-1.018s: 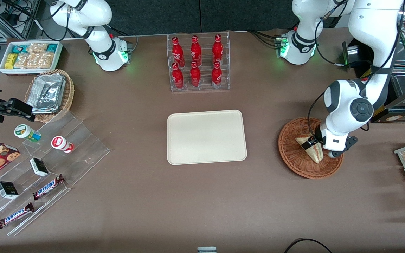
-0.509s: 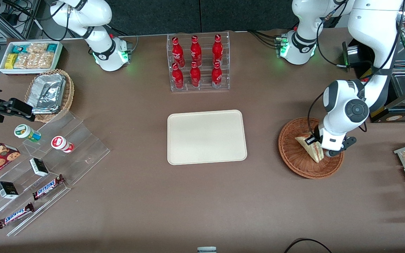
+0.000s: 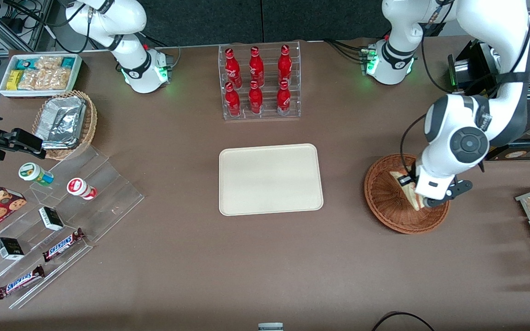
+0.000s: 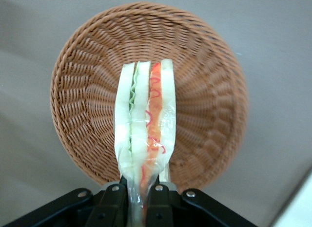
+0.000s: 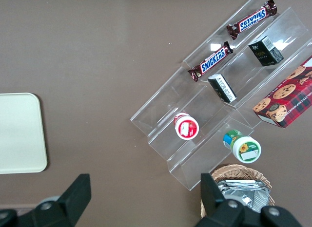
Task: Place sandwich from basket to tray
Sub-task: 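Carry the sandwich with the left gripper over the cream tray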
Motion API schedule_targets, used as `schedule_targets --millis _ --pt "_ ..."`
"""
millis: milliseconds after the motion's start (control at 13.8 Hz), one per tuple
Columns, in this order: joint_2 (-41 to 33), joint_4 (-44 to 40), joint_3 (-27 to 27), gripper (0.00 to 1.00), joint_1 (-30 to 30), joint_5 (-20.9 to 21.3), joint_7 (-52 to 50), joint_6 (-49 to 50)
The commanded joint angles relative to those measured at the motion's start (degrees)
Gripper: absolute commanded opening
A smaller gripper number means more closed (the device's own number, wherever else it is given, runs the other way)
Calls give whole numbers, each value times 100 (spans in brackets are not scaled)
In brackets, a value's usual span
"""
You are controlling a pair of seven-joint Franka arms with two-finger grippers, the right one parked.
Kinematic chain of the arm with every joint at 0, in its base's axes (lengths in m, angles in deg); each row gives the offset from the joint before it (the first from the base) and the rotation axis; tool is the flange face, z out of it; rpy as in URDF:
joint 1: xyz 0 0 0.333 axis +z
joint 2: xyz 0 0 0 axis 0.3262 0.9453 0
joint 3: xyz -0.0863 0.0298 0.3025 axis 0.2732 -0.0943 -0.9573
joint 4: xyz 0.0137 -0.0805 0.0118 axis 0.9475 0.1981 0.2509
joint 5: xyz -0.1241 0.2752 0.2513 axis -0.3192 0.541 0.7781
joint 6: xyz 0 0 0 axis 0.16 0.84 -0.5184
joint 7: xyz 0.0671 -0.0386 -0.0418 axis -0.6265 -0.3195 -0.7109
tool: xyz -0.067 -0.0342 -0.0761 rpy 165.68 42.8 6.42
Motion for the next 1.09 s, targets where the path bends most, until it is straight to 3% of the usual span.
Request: schedule_targets --millis 0,291,800,1018 --pt "29 -322 14 0 -496 -5 -101 353" --pt "300 -672 14 0 -1340 -427 -31 345" --pt "1399 -1727 14 0 -2579 -1015 -109 47" --pt "1934 -2227 6 0 -2958 -1034 -520 -50"
